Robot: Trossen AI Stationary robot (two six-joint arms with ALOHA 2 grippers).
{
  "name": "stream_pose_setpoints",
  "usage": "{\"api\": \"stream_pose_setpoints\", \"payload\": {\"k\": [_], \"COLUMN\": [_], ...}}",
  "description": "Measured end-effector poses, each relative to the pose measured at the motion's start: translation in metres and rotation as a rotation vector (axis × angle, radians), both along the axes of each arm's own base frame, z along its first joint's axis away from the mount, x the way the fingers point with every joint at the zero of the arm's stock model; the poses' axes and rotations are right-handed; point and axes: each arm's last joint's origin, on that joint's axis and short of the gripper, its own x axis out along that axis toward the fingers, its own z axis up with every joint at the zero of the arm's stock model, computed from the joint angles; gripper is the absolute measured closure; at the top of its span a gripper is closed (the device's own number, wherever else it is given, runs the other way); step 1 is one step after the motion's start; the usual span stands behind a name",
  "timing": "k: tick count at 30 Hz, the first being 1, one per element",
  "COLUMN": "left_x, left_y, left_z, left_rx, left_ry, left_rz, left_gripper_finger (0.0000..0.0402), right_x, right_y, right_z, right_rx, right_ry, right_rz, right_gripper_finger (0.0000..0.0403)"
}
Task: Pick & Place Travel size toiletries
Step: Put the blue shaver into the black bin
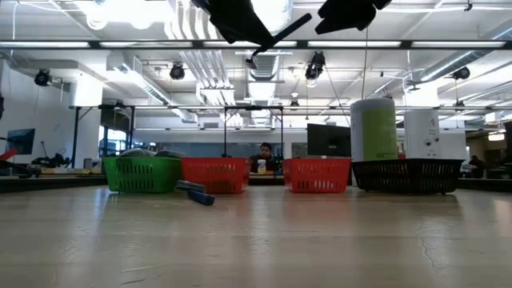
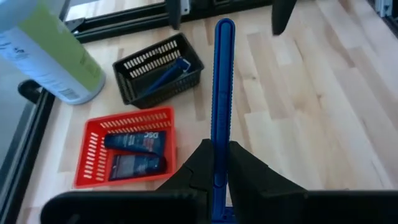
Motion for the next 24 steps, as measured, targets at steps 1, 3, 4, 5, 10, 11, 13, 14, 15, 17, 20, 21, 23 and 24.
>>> {"api": "stream_pose_setpoints", "payload": {"k": [1, 3, 4, 5, 10, 11, 13, 14, 15, 17, 20, 21, 23, 24], "left_x": [0.000, 0.001, 0.002, 0.002, 0.005, 0.005, 0.005, 0.004, 0.004, 0.004, 0.004, 0.003, 0.003, 0.003], "left_y": [0.000, -0.001, -0.001, -0.001, -0.003, -0.004, -0.006, -0.007, -0.008, -0.010, -0.012, -0.013, -0.014, -0.014], "left_z": [0.000, 0.000, -0.001, -0.001, -0.002, -0.002, -0.002, -0.003, -0.003, -0.004, -0.004, -0.004, -0.004, -0.004], "left_rx": [-0.005, -0.010, -0.011, -0.011, -0.011, -0.011, -0.011, -0.011, -0.010, -0.010, -0.009, -0.008, -0.006, -0.006], "left_ry": [-0.003, -0.003, -0.005, -0.008, -0.019, -0.017, -0.014, -0.006, 0.000, 0.002, 0.003, 0.003, 0.003, 0.003], "left_rz": [-0.007, -0.017, -0.016, -0.016, -0.022, -0.025, -0.031, -0.035, -0.038, -0.044, -0.051, -0.054, -0.057, -0.058], "left_gripper_finger": [0.0371, 0.0371, 0.0371, 0.0371, 0.0371, 0.0371, 0.0371, 0.0371, 0.0371, 0.0371, 0.0371, 0.0371, 0.0371, 0.0371], "right_x": [0.002, 0.007, 0.010, 0.013, 0.029, 0.032, 0.036, 0.038, 0.039, 0.041, 0.044, 0.045, 0.047, 0.047], "right_y": [0.000, 0.001, 0.002, 0.002, 0.005, 0.006, 0.007, 0.007, 0.007, 0.008, 0.008, 0.008, 0.009, 0.009], "right_z": [0.001, 0.003, 0.002, 0.003, 0.004, 0.005, 0.006, 0.006, 0.007, 0.009, 0.012, 0.012, 0.013, 0.013], "right_rx": [-0.003, 0.000, -0.003, -0.003, -0.012, -0.014, -0.021, -0.026, -0.030, -0.027, -0.030, -0.032, -0.027, -0.025], "right_ry": [0.000, -0.009, 0.001, 0.001, 0.024, 0.038, 0.065, 0.085, 0.104, 0.130, 0.149, 0.155, 0.155, 0.154], "right_rz": [-0.001, -0.002, -0.002, -0.002, -0.006, -0.007, -0.010, -0.011, -0.017, -0.029, -0.036, -0.036, -0.039, -0.041], "right_gripper_finger": [0.0111, 0.0107, 0.0105, 0.0103, 0.0106, 0.0110, 0.0120, 0.0126, 0.0132, 0.0146, 0.0168, 0.0175, 0.0188, 0.0194]}}
